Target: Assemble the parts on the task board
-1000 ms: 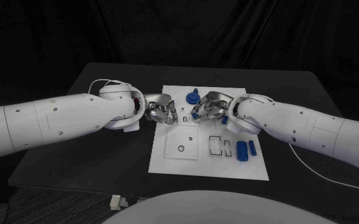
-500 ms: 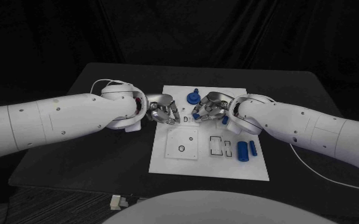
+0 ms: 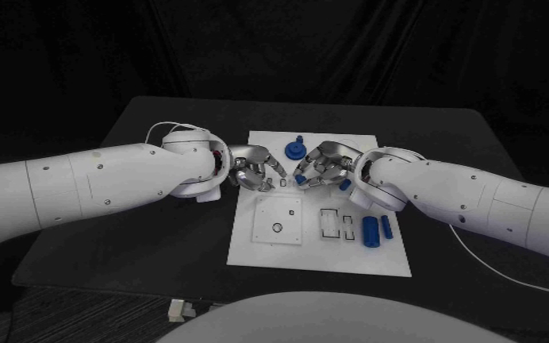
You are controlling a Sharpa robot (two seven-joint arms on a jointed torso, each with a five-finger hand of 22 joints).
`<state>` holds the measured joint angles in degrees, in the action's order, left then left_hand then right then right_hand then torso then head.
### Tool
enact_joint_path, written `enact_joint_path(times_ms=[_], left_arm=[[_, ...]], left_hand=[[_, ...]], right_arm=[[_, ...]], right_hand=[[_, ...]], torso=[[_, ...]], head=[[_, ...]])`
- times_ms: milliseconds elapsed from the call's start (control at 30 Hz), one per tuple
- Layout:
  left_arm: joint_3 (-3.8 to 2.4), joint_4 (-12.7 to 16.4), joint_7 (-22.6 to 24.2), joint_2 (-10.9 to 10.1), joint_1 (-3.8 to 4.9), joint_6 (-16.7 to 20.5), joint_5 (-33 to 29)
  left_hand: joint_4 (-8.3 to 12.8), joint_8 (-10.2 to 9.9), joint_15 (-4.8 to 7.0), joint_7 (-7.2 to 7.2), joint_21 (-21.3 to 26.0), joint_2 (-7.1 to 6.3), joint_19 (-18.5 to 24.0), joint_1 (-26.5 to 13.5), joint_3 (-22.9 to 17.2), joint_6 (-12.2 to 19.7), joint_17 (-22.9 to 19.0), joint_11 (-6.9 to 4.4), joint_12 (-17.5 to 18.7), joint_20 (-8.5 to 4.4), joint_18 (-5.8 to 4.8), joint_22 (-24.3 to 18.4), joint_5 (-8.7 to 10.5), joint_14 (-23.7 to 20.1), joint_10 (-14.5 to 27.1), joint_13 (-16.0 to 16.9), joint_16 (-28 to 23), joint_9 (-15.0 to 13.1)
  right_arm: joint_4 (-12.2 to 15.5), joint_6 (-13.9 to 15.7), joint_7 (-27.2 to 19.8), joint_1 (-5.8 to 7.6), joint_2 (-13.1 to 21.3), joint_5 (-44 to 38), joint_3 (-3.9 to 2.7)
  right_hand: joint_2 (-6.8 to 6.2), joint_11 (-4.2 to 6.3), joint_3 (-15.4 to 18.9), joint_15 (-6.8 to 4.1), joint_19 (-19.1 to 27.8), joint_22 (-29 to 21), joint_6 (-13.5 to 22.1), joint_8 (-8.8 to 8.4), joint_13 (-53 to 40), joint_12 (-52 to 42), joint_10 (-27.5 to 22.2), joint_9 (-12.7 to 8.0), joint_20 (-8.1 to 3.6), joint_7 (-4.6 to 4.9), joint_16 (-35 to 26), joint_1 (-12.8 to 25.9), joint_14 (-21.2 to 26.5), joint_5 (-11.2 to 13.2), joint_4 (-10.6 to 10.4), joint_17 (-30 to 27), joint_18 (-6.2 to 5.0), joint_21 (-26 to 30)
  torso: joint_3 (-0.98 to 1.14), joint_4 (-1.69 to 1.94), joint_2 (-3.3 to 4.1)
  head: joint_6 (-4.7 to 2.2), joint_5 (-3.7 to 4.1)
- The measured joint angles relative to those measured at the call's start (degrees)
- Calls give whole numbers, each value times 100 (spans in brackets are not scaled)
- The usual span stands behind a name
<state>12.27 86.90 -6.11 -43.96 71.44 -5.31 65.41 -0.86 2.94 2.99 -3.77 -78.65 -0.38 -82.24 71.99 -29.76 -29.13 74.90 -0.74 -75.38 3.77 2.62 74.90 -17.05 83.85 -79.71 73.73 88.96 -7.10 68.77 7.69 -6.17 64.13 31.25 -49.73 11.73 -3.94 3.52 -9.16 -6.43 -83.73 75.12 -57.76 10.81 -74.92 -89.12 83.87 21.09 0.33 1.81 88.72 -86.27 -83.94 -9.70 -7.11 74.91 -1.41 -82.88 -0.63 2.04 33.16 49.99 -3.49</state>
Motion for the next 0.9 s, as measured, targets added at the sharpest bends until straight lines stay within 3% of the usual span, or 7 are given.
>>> enact_joint_path(times_ms=[667, 900], left_arm=[[0, -118, -3, 173, -48, -215, 0], [0, -132, 21, 209, -58, -211, 0]], left_hand=[[-33, 0, 19, 32, 0, -6, 0, -6, -32, -16, 0, 1, 0, -41, 0, 0, -36, 20, 0, 16, 0, 35], [-44, -24, 61, 102, 0, -28, -1, -30, -90, 286, 0, -58, 0, -82, 0, 0, -58, 19, -3, 9, 0, 142]], right_arm=[[202, 295, -382, 7, 115, 361, 7], [209, 310, -399, 8, 79, 414, 7]], right_hand=[[-12, 0, 16, 0, -1, -17, -24, 6, 0, -1, 0, -6, 0, -27, 0, 51, 0, 49, -16, 0, 4, 1], [-13, 0, 40, 0, -1, -17, -17, 6, 0, -1, 0, -6, 0, -33, 0, 51, 0, 89, -39, 0, 4, 1]], torso=[[0, -2, 0], [-1, -1, 0]], head=[[0, 27], [0, 14]])
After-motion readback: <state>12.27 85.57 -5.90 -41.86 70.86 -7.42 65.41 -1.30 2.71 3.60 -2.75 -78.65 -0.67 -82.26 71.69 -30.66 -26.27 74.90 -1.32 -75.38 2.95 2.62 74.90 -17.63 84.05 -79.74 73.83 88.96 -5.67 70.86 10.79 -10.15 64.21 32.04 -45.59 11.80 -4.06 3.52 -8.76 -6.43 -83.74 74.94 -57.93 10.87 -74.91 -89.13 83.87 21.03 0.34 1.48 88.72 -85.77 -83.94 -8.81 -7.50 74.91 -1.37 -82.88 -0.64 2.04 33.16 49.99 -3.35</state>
